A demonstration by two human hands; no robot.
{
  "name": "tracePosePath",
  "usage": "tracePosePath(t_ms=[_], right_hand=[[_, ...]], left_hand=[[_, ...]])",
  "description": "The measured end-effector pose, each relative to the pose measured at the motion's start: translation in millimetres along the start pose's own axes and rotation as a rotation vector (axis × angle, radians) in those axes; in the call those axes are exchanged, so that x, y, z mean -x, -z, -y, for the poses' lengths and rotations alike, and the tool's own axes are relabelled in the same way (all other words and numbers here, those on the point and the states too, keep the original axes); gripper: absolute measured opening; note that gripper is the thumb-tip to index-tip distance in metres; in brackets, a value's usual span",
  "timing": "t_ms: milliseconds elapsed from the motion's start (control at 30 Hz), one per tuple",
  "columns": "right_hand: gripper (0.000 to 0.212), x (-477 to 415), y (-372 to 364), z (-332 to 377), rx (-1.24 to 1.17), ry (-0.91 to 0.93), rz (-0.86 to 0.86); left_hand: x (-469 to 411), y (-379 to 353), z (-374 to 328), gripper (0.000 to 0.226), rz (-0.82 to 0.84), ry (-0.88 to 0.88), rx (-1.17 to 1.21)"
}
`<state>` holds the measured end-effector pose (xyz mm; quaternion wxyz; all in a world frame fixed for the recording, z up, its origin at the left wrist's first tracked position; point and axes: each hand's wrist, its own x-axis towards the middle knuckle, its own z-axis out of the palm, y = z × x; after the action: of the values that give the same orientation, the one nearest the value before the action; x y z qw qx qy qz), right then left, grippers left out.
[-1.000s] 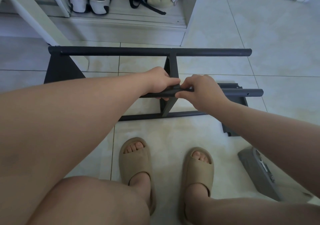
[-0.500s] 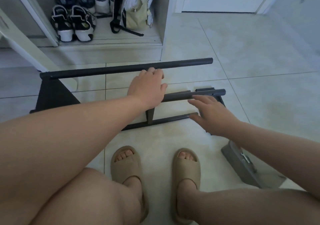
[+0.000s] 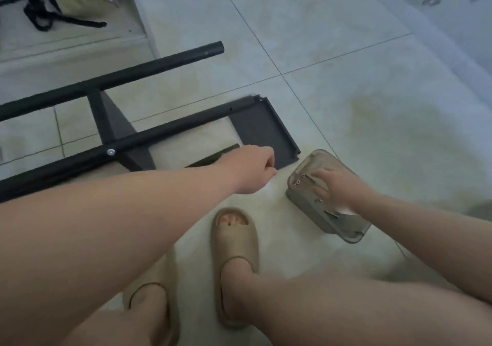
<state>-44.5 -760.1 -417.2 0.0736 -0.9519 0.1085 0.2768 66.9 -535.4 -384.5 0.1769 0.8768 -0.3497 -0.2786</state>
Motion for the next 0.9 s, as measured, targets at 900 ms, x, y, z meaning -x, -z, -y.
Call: tracePosePath(t_ms=[900], right_hand=[[0.029,-111.2,-128.6,-39.5,-0.286,-0.027,-0.023]], left_hand=[[-97.4,-135.2,10.6,0.008,0.415,0.197,0.659]])
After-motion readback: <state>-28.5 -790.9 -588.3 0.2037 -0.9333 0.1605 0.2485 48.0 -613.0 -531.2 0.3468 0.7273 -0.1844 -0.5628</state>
